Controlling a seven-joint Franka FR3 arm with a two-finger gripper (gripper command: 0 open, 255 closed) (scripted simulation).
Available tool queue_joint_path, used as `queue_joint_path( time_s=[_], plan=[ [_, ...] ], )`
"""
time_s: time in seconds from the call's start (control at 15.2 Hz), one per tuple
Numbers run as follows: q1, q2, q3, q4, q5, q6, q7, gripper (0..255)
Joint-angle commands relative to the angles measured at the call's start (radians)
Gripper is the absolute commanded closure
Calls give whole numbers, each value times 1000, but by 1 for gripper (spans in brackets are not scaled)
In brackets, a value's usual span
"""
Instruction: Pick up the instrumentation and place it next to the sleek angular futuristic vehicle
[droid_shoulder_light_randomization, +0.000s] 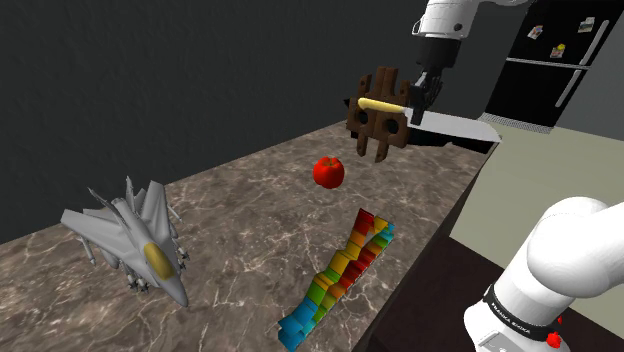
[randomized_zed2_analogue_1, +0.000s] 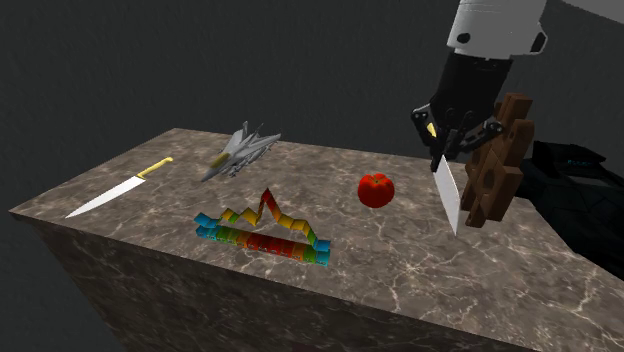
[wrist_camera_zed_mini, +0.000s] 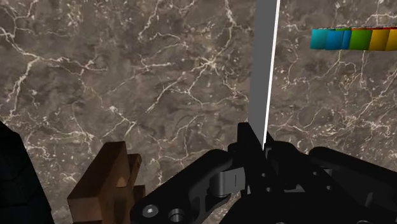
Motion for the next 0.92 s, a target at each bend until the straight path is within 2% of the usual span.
queue_joint_path(
  time_s=[0.0, 0.86],
  plan=[
    [0, -12, -1, -38, 0, 26, -4, 255],
    [1, -47, 5, -238, 5, 190, -17, 255]
  ],
)
